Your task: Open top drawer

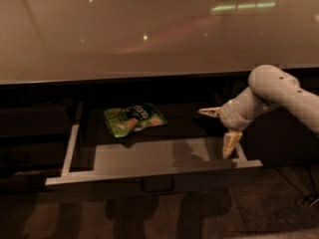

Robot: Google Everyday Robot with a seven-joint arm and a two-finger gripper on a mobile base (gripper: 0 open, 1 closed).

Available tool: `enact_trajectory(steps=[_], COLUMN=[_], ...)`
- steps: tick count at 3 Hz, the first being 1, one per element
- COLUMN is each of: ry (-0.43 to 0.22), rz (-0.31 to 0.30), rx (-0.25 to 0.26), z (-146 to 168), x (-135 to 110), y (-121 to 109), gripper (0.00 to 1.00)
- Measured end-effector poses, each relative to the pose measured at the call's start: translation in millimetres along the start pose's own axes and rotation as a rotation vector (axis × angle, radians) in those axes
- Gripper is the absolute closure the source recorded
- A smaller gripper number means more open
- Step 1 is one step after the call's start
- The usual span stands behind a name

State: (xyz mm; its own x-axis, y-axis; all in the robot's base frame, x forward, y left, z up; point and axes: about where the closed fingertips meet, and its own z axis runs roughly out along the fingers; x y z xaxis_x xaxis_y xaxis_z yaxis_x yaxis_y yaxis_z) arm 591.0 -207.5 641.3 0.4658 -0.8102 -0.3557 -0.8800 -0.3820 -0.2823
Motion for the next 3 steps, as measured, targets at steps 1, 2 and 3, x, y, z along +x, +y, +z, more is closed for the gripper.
enact_trajectory(steps=[1, 2, 3], ry=[0.000, 0.000, -0.001], rz=[0.000, 0.000, 0.002], rx=[0.000, 0.000, -0.002], z=[0.4, 0.8, -0.2], x=[-3.3, -4.0, -5.5], y=[-0.8, -1.3, 2.6], gripper=[0.00, 0.00, 0.00])
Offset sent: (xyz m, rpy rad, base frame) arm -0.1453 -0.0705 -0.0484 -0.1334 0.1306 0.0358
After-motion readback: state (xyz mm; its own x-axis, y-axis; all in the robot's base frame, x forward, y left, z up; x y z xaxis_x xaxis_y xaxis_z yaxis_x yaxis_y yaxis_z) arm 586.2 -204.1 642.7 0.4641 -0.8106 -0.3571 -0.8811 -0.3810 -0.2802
